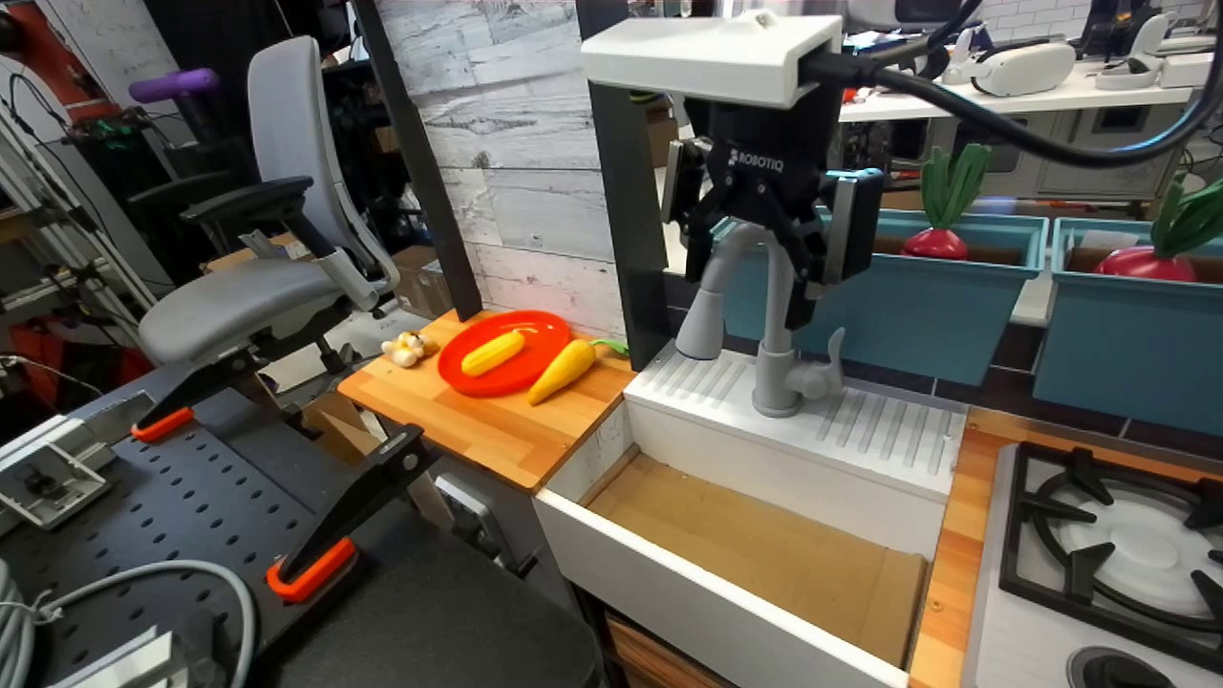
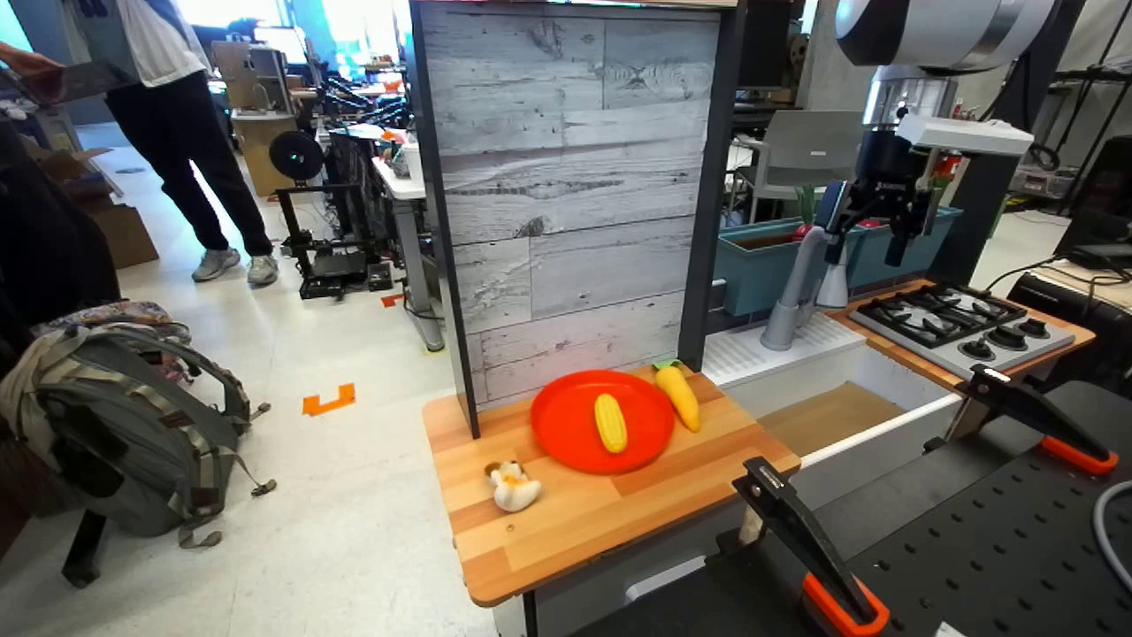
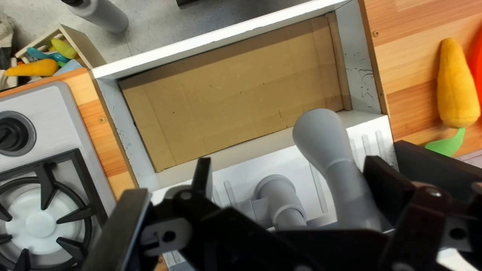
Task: Turn the tap faucet to the right
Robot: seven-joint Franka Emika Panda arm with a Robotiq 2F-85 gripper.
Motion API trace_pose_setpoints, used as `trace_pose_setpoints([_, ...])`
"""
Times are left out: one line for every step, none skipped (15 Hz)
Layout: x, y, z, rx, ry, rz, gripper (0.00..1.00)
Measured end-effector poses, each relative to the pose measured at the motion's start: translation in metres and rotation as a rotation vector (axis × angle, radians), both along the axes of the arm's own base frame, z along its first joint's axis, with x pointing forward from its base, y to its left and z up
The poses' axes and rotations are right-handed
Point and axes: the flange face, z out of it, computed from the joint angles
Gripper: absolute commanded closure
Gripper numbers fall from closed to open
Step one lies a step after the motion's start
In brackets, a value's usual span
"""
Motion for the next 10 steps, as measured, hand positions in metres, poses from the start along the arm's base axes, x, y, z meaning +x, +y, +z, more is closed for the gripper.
trace_pose_setpoints([0.000, 0.001, 0.000, -0.004, 0.001, 0.006, 0.00])
trace_pose_setpoints([0.001, 0.002, 0.000, -0.009, 0.002, 0.014, 0.00])
trace_pose_setpoints([0.002, 0.003, 0.001, -0.014, 0.004, 0.024, 0.00])
trace_pose_setpoints([0.002, 0.004, 0.002, -0.019, 0.005, 0.037, 0.00])
trace_pose_setpoints([0.002, 0.006, 0.003, -0.021, 0.005, 0.050, 0.00])
trace_pose_setpoints([0.001, 0.007, 0.005, -0.021, 0.004, 0.066, 0.00])
trace_pose_setpoints([-0.001, 0.009, 0.008, -0.021, 0.005, 0.086, 0.00])
trace_pose_setpoints([-0.005, 0.010, 0.011, -0.026, 0.009, 0.107, 0.00])
trace_pose_setpoints([-0.009, 0.010, 0.015, -0.032, 0.008, 0.128, 0.00])
trace_pose_setpoints([-0.013, 0.012, 0.019, -0.037, 0.001, 0.145, 0.00])
